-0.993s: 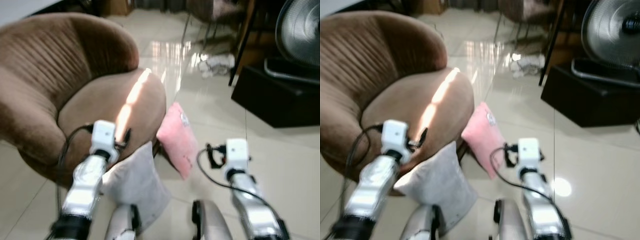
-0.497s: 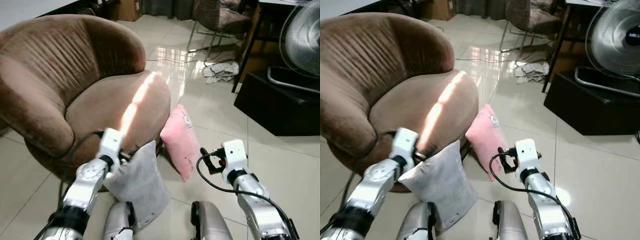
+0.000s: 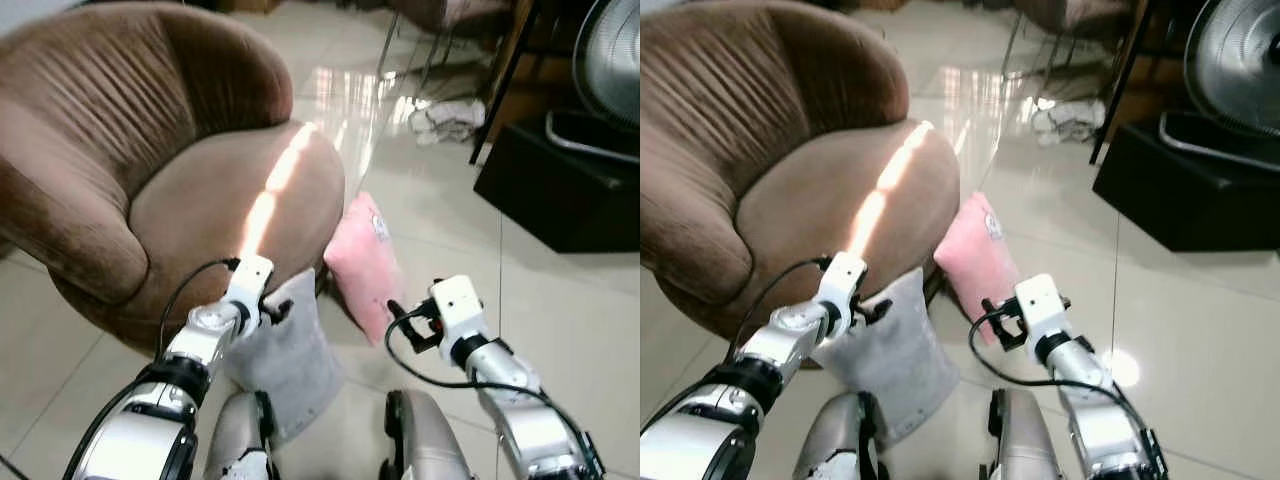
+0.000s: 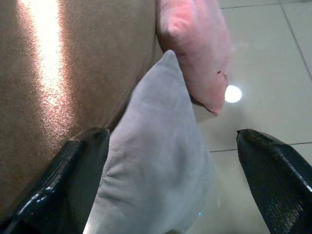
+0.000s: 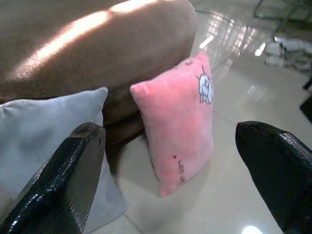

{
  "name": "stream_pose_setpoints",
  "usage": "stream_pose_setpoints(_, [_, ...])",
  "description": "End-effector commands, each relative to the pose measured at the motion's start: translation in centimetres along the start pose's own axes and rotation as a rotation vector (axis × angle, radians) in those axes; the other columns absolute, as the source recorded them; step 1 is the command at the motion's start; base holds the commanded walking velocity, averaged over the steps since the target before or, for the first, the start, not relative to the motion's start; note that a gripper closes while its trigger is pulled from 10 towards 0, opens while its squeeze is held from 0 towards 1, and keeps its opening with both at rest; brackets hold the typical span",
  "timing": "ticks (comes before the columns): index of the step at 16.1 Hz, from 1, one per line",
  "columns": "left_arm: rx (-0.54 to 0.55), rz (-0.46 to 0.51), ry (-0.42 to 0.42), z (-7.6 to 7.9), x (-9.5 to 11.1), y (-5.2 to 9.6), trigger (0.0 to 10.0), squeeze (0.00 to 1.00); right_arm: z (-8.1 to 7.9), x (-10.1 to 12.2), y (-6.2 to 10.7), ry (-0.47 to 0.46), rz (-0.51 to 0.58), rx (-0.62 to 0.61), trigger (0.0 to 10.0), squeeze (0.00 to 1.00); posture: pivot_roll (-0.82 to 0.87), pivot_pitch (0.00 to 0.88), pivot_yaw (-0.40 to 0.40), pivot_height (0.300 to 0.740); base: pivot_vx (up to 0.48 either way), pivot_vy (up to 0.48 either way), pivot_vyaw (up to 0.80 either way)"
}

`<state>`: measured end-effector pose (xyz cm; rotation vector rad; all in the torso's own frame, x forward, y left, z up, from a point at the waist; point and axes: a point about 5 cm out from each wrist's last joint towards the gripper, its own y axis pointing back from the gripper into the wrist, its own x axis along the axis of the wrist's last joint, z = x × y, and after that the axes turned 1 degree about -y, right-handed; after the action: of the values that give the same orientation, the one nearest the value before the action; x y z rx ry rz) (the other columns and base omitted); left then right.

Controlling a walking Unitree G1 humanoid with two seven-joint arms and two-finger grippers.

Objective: Move the pillow to the sofa from floor

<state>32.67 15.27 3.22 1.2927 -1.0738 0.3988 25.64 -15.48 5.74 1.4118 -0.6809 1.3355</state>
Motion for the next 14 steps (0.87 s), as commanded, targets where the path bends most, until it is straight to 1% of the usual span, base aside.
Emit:
stream_pose_setpoints(1, [0.052, -0.010, -0.003, -0.7, -0.2, 0.1, 10.0, 1.00, -0.9, -0.2, 0.5, -0.029, -0.002, -0.004, 10.0, 0.00, -0.09, 0.205, 0.043, 0.606, 0.000, 0.000, 0.00])
stream_pose_setpoints(2, [0.068, -0.001, 0.012, -0.9, 0.0, 0.1, 10.0, 1.00, -1.4, -0.5, 0.9, -0.037, -0.017, -0.002, 10.0, 0.00, -0.09, 0.226, 0.046, 0.606, 0.000, 0.000, 0.00])
stream_pose_setpoints(3, [0.050, 0.011, 0.042, -0.9, 0.0, 0.1, 10.0, 1.00, -1.8, -0.6, 1.1, -0.045, -0.022, 0.000, 10.0, 0.00, -0.09, 0.247, 0.049, 0.606, 0.000, 0.000, 0.00])
stream_pose_setpoints(4, [0.026, 0.024, 0.062, -0.8, 0.2, 0.1, 10.0, 0.00, -1.9, -0.4, 1.2, -0.048, -0.021, -0.001, 10.0, 0.00, -0.09, 0.278, 0.055, 0.606, 0.000, 0.000, 0.00])
stream_pose_setpoints(5, [0.041, 0.024, 0.055, -0.9, 0.2, 0.0, 10.0, 0.00, -2.1, 0.0, 1.4, -0.051, -0.015, -0.003, 10.0, 0.00, -0.10, 0.314, 0.059, 0.606, 0.000, 0.000, 0.00])
stream_pose_setpoints(6, [0.057, 0.032, 0.051, -1.1, 0.4, 0.0, 10.0, 0.00, -2.2, 0.1, 1.5, -0.052, -0.012, -0.005, 10.0, 0.00, -0.10, 0.317, 0.060, 0.606, 0.000, 0.000, 0.00])
stream_pose_setpoints(7, [0.082, 0.052, 0.063, -1.3, 0.8, 0.0, 10.0, 0.00, -2.2, 0.4, 1.6, -0.059, -0.005, -0.012, 10.0, 0.00, -0.10, 0.326, 0.062, 0.596, 0.000, 0.000, 0.00])
stream_pose_setpoints(8, [0.113, 0.093, 0.098, -1.5, 1.5, 0.0, 10.0, 0.00, -2.0, 0.8, 1.9, -0.065, 0.004, -0.023, 10.0, 0.00, -0.11, 0.340, 0.066, 0.581, 0.000, 0.000, 0.00])
stream_pose_setpoints(11, [0.100, 0.148, 0.125, -1.6, 2.7, -0.1, 10.0, 0.00, -1.9, 1.2, 2.4, -0.068, 0.008, -0.031, 10.0, 0.00, -0.12, 0.340, 0.057, 0.556, 0.000, 0.000, 0.00])
stream_pose_setpoints(12, [0.105, 0.177, 0.130, -1.8, 3.4, 0.0, 10.0, 0.00, -2.0, 1.3, 2.4, -0.064, 0.002, -0.027, 10.0, 0.00, -0.11, 0.338, 0.050, 0.541, 0.000, 0.000, 0.00])
stream_pose_setpoints(14, [0.111, 0.193, 0.130, -2.3, 3.9, 0.1, 10.0, 0.00, -2.3, 1.3, 2.4, -0.062, -0.004, -0.018, 10.0, 0.00, -0.10, 0.321, 0.043, 0.526, 0.000, 0.000, 0.00])
